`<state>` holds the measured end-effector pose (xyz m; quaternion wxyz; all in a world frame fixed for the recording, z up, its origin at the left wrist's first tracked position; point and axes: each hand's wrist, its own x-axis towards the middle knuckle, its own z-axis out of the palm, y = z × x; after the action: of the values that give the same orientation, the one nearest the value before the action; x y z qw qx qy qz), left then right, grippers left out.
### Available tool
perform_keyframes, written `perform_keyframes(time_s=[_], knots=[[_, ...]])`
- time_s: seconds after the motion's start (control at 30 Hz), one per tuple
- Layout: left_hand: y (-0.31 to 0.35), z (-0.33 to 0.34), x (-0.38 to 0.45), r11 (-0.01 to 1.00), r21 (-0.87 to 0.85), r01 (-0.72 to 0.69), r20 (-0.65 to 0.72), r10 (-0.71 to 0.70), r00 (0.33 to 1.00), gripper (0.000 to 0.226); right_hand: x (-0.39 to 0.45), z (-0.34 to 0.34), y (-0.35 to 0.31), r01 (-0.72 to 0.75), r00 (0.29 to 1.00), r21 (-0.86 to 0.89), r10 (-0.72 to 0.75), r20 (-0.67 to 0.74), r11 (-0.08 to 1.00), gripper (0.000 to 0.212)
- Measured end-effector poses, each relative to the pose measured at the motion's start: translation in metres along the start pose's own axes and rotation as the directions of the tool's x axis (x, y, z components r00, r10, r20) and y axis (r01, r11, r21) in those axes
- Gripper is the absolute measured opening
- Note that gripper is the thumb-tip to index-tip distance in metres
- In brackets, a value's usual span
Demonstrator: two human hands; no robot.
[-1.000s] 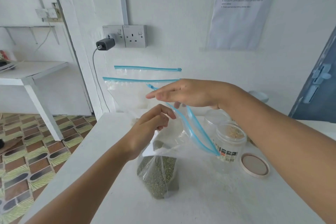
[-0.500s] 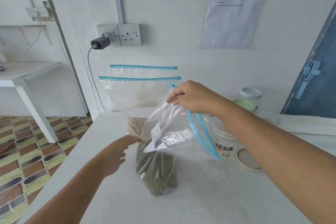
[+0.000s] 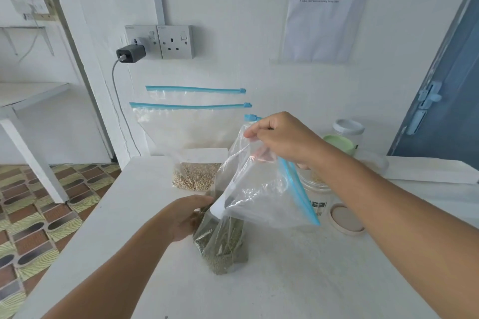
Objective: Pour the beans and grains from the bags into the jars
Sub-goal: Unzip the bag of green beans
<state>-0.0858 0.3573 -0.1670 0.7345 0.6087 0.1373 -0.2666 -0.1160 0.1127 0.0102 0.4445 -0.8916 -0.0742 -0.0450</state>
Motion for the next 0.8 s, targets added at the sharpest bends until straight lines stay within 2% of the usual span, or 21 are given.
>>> perform_keyframes(time_s=[0.23,0.37,0.5,0.7,0.8], knots=[[-0.012,-0.01,-0.004,0.992,-0.009,-0.129,-0.189,0.125,0.974,0.027,-0.002,0.001,0.009,-0.018,0.999,0.11,0.021,-0.025,0.994,0.033],[-0.007,-0.032,-0.021,0.955,0.023,-0.295,-0.273,0.29,0.918,0.012,-0.003,0.003,0.009,-0.041,0.998,0.3,0.056,-0.041,0.953,0.03],[0.013,-0.048,-0.043,0.904,-0.051,-0.424,-0.313,0.389,0.866,0.013,0.002,0.013,0.008,0.008,0.993,0.345,0.032,-0.112,0.939,0.033],[0.044,-0.071,-0.062,0.8,0.011,-0.6,-0.442,0.542,0.715,0.013,0.005,0.036,0.015,0.099,0.977,0.374,-0.018,-0.214,0.922,0.042],[0.042,-0.076,-0.066,0.759,0.132,-0.637,-0.461,0.616,0.639,0.012,0.004,0.05,0.027,0.091,0.977,0.425,0.002,-0.213,0.901,0.044]])
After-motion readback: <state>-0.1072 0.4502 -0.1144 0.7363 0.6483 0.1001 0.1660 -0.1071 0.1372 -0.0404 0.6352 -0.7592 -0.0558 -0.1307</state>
